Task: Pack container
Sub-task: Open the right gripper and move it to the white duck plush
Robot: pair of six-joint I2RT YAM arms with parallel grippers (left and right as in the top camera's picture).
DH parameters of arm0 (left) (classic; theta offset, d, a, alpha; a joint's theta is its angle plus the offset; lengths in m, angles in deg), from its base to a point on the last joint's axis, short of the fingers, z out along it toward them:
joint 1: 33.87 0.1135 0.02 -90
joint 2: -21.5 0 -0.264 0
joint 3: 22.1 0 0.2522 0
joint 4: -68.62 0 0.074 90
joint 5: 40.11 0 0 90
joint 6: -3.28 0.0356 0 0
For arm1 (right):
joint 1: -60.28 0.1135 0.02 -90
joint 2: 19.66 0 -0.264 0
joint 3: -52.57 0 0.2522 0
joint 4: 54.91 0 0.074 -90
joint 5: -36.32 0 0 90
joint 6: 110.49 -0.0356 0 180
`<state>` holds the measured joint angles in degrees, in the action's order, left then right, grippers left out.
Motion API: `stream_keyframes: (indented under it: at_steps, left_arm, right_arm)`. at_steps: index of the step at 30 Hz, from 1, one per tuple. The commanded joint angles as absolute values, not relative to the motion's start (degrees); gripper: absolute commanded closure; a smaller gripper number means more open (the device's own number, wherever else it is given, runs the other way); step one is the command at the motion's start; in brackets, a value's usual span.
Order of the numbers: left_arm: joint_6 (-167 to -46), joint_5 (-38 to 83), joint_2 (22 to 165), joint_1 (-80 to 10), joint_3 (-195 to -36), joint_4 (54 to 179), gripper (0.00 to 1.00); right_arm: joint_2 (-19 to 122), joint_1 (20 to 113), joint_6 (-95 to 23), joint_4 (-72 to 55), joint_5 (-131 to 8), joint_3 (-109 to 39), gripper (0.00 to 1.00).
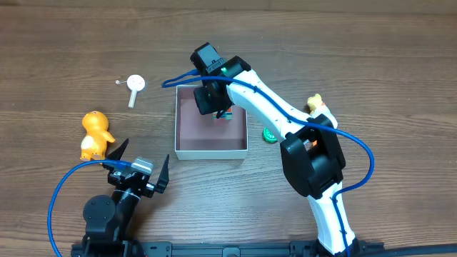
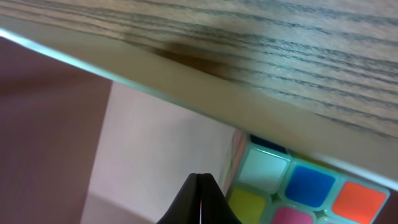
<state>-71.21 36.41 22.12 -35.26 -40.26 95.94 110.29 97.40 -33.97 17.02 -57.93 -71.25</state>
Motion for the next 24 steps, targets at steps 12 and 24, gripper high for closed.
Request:
stream_keyframes:
  at_steps: [12,24]
  left_arm:
    - [-70.4,36.5,21.8,-34.8,-40.1,95.8,0.00]
    - [-70.4,36.5,21.8,-34.8,-40.1,95.8,0.00]
  right_arm:
    - [110.3,96.7,-38.8,18.1,-48.2,-71.4,0.96]
    - [110.3,94.5,-42.0,17.4,-48.2,-71.4,0.96]
